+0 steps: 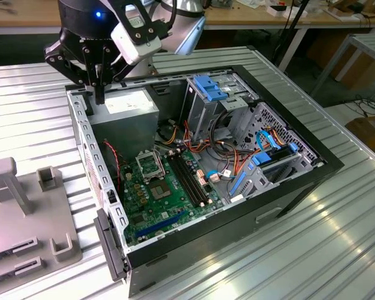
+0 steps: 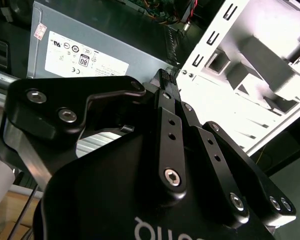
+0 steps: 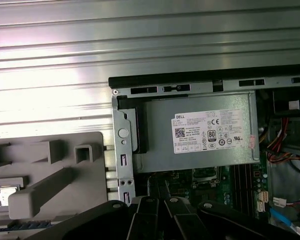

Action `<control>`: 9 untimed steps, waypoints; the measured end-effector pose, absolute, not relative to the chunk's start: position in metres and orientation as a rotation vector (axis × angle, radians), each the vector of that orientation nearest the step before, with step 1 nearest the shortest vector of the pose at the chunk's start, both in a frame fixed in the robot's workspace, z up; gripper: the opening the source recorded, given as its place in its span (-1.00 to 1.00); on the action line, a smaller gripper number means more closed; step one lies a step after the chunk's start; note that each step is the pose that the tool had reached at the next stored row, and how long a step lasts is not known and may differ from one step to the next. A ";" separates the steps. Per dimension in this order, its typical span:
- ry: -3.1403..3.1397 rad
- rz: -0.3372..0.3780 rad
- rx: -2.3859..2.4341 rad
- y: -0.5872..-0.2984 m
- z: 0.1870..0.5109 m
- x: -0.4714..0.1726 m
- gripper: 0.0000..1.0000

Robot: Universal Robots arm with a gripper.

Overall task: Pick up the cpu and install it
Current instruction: 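Reach for the cpu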

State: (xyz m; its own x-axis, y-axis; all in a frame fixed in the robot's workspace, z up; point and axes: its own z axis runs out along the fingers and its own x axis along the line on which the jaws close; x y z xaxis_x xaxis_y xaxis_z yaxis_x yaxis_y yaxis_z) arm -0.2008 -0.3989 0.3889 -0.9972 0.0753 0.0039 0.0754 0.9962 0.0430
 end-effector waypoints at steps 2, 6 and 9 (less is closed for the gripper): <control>-3.136 -0.068 -0.118 -0.399 0.389 -0.202 -0.79; -3.136 -0.068 -0.118 -0.399 0.389 -0.204 -0.79; -3.135 -0.068 -0.118 -0.399 0.389 -0.206 -0.79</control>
